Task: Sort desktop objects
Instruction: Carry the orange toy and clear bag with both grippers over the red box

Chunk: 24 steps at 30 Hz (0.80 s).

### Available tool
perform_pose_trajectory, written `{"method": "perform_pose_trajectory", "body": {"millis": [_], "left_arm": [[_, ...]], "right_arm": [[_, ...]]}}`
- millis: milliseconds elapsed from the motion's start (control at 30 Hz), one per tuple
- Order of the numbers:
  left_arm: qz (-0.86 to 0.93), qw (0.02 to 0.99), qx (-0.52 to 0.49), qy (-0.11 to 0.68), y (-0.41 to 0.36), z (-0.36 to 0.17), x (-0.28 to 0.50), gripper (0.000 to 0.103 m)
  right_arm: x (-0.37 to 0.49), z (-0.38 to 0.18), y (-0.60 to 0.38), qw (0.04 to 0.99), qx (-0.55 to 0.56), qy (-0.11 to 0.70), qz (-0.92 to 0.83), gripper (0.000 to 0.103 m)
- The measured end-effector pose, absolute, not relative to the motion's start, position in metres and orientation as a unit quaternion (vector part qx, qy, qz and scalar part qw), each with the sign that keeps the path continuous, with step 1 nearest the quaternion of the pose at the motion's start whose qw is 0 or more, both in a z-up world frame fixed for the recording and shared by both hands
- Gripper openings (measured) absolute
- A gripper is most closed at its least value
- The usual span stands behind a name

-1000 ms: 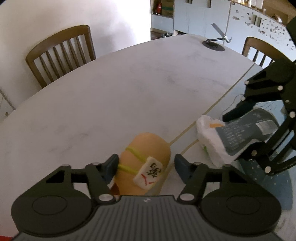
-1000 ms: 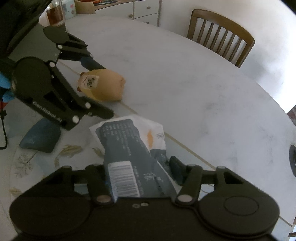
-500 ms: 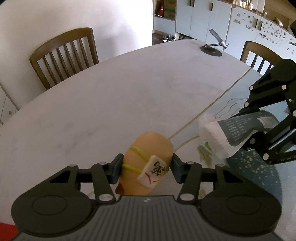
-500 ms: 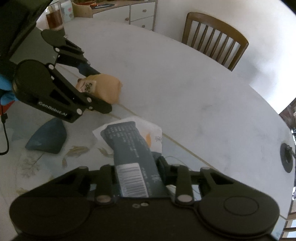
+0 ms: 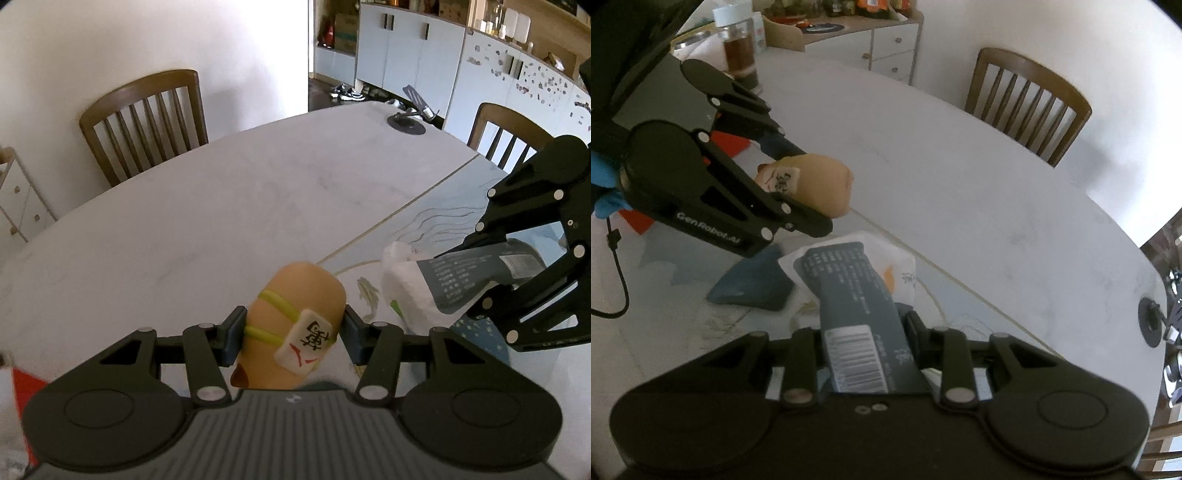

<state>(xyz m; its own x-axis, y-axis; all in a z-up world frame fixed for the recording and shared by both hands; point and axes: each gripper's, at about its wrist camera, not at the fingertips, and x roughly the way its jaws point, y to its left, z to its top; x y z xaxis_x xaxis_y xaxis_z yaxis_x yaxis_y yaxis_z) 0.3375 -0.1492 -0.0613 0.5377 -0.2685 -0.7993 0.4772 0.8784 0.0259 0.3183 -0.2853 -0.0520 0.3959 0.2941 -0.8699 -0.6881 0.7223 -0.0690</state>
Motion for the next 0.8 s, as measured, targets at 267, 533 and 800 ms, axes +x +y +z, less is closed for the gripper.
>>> {"method": "perform_pose_trajectory", "body": {"millis": [267, 533, 800], "left_arm": [[-0.196, 0.872, 0.105, 0.437, -0.132, -0.041, 0.301, 0.052], [-0.181, 0.882, 0.070, 0.429, -0.110, -0.020, 0.266, 0.052], [-0.162, 0.890, 0.036, 0.424, -0.084, 0.000, 0.235, 0.052]], "right_arm": [[0.286, -0.034, -0.270, 0.810, -0.218, 0.461, 0.290, 0.029], [0.255, -0.016, -0.257, 0.825, -0.206, 0.448, 0.276, 0.029], [0.223, 0.010, -0.236, 0.834, -0.185, 0.449, 0.264, 0.029]]}}
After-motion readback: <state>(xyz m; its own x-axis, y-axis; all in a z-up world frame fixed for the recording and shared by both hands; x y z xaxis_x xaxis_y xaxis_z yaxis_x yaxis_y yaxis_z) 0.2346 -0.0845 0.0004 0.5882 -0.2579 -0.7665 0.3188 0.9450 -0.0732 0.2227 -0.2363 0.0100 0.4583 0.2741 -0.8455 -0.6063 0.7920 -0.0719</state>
